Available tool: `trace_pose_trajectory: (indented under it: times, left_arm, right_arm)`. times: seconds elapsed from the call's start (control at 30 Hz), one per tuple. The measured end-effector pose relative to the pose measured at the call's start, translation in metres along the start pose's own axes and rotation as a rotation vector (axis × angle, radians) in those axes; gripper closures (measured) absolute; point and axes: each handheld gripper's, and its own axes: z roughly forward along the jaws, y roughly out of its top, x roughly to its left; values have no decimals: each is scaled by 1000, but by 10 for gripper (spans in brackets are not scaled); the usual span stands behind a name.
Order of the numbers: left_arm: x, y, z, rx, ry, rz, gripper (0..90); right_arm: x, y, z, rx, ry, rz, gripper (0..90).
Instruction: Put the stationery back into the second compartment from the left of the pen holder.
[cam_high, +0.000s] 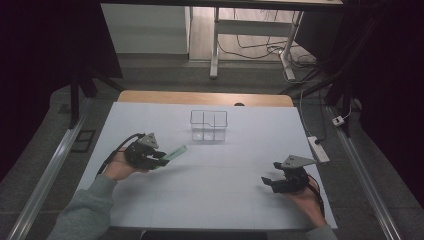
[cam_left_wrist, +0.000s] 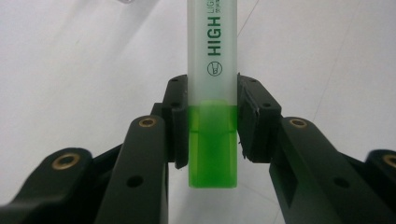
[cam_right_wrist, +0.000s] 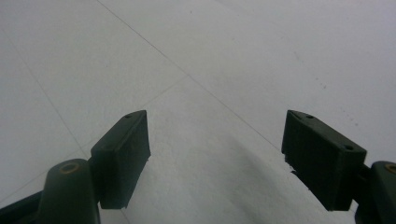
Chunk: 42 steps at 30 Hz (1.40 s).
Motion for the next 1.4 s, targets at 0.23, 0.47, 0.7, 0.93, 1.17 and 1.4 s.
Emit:
trace_pose_trajectory:
  times: [0.23, 0.47, 0.7, 0.93, 1.17, 1.4]
  left_arm:
    - [-8, 11, 6, -24, -16, 22, 666]
    - [-17, 23, 14, -40, -27, 47, 666]
    - [-25, 30, 22, -35, -28, 71, 666]
    - [-32, 33, 23, -43, -29, 85, 666]
    - [-40, 37, 25, -56, -41, 105, 666]
    - [-50, 46, 35, -44, -55, 145, 666]
  right_arm:
    - [2, 2, 0, -6, 3, -4, 234]
    - [4, 4, 1, -13, 6, -5, 235]
    - [6, 5, 1, -18, 14, -12, 236]
    - [9, 7, 4, -10, 19, -21, 235]
    - [10, 8, 3, -13, 21, -27, 236]
    - [13, 10, 5, -16, 26, -35, 236]
